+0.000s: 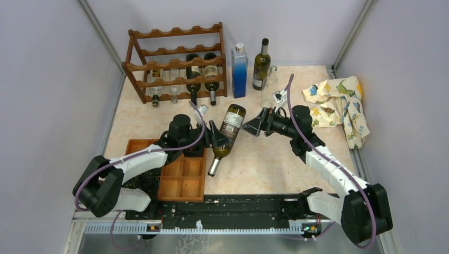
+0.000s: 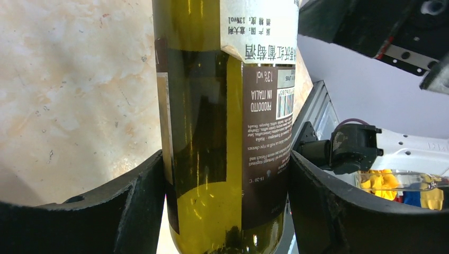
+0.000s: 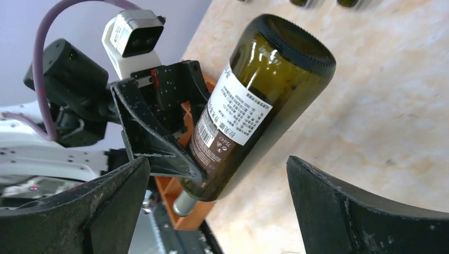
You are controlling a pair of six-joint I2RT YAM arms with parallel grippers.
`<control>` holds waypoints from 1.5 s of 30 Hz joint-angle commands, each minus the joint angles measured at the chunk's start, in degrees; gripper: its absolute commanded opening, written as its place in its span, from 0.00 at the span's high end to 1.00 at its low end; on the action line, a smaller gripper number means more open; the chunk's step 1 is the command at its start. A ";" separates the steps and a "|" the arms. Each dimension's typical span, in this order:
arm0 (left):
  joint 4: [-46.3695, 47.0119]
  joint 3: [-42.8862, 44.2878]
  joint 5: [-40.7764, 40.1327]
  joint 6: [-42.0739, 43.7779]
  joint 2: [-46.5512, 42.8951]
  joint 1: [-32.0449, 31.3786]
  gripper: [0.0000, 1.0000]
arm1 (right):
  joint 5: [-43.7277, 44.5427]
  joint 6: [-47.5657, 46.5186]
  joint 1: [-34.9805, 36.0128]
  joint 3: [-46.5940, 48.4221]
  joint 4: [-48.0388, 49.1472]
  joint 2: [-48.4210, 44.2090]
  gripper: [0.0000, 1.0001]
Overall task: Put the wine bottle on the wine rack
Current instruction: Pick up the wine bottle from the center of the board.
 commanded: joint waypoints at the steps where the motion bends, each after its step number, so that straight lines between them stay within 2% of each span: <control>1: 11.45 -0.23 1.52 1.02 -3.37 -0.43 1.00 | -4.76 14.65 0.32 1.78 11.21 3.49 0.02; 10: 16.65 1.66 2.77 -0.98 -2.16 -3.28 1.00 | -0.59 17.01 4.08 0.94 14.36 7.38 0.02; 23: 19.60 4.89 3.84 -1.69 0.20 -6.79 1.00 | 2.14 17.17 5.37 3.36 17.68 11.63 0.02; 26: 18.89 5.80 3.66 -1.44 1.10 -7.22 1.00 | 1.78 17.87 5.73 3.11 19.48 11.66 0.07; 28: 18.22 6.05 3.18 -1.44 1.28 -7.32 1.00 | 1.24 18.35 5.73 3.01 20.46 11.47 0.17; 29: 17.85 6.08 2.72 -1.57 1.20 -7.32 0.97 | 0.89 18.63 5.73 2.82 21.15 11.32 0.26; 30: 17.16 5.98 1.99 -1.61 0.86 -7.32 0.91 | 0.69 18.86 5.74 2.66 21.99 11.19 0.41; 31: 16.54 5.96 1.22 -1.60 0.52 -7.32 0.85 | 0.61 18.99 5.63 2.58 22.27 10.98 0.62; 32: 15.85 5.87 0.42 -1.47 -0.13 -7.32 0.78 | 0.68 19.25 5.55 2.57 22.30 10.72 0.78; 34: 13.67 5.55 -1.71 -1.02 -1.99 -7.32 0.58 | 0.38 20.46 4.70 2.62 23.28 10.24 0.91; 37: 13.08 3.23 -4.14 0.35 -5.74 -7.32 0.32 | -0.49 22.24 2.41 3.34 24.60 9.53 0.99; 40: 14.90 -0.72 -6.99 1.80 -10.38 -7.27 0.04 | -2.31 23.39 0.03 4.25 26.76 8.73 1.00; 45: 15.34 -7.37 -11.70 -1.26 -19.50 -7.23 0.02 | -5.22 24.45 -1.52 4.14 28.98 7.20 1.00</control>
